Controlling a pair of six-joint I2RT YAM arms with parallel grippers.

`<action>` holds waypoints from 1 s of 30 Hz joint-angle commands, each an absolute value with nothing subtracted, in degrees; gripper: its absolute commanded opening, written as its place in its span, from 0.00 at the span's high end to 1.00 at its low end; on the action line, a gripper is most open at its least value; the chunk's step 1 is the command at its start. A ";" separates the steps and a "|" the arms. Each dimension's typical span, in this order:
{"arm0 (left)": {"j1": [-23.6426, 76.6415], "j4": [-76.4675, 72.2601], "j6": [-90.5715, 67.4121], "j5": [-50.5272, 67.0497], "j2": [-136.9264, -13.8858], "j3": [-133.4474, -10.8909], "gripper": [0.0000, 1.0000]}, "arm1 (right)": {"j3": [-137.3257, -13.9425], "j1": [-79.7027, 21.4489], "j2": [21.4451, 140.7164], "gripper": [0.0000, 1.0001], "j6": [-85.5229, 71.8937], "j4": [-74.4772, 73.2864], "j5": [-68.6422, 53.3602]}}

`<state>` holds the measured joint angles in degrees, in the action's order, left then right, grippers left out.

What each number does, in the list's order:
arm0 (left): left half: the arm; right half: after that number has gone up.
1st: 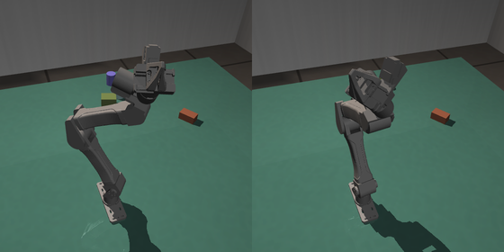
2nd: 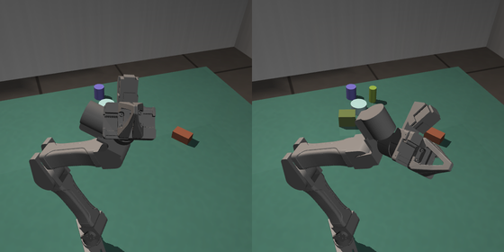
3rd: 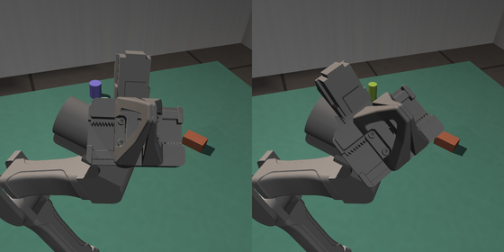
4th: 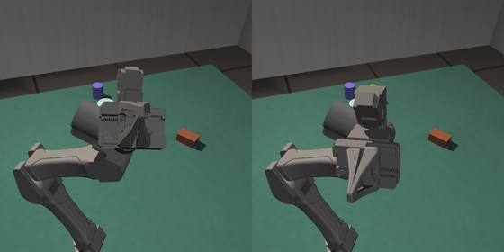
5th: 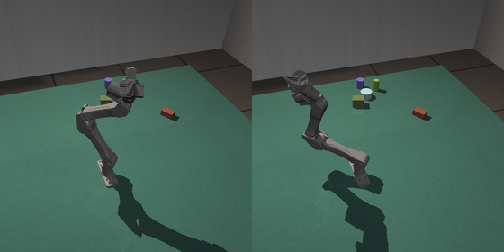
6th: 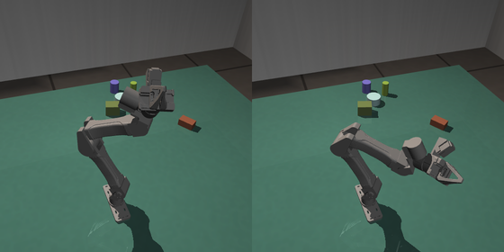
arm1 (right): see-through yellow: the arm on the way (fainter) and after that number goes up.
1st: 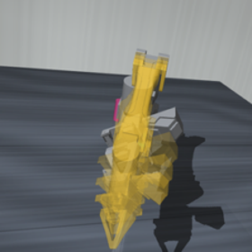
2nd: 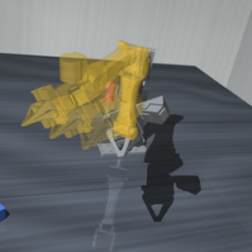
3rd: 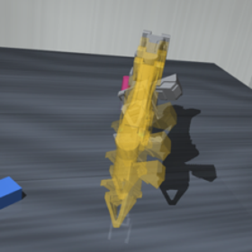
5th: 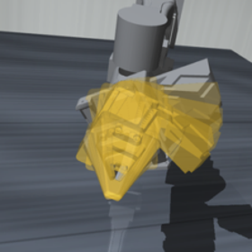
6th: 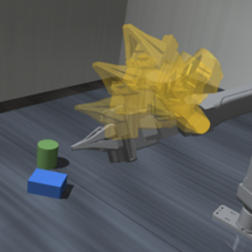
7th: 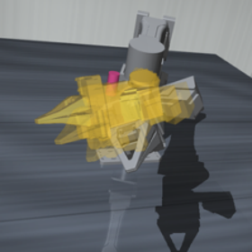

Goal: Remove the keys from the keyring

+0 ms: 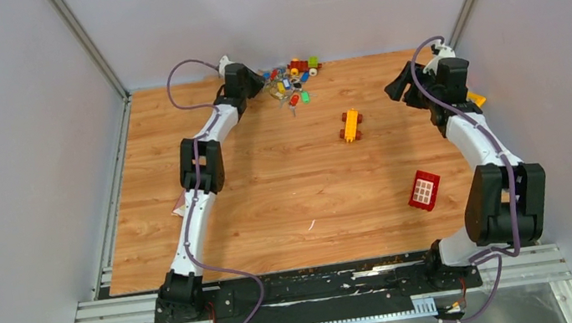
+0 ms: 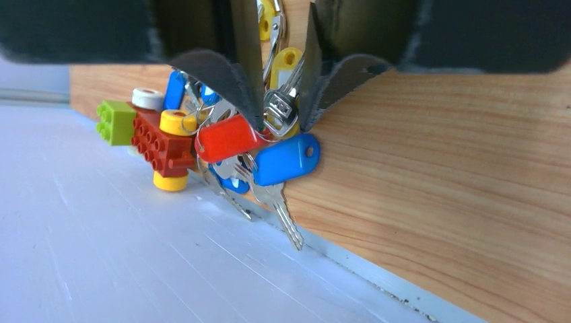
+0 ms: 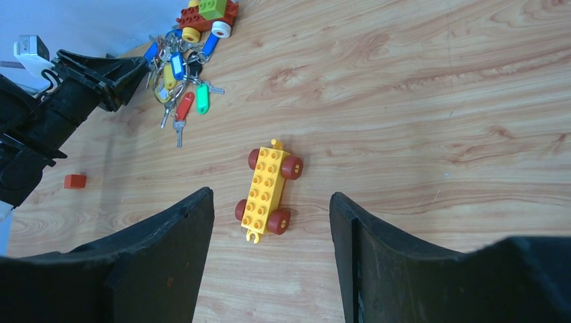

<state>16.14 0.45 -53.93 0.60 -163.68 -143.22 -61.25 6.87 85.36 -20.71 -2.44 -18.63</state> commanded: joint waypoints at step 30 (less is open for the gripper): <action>16.48 -1.52 -37.83 0.50 -117.37 -86.50 0.82 | -118.32 -16.12 137.36 0.35 -22.90 -4.88 -18.10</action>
<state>16.43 -0.27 -41.52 4.12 -127.61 -92.49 -110.41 -14.31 131.70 -20.16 -8.23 -19.40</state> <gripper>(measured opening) 0.174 0.655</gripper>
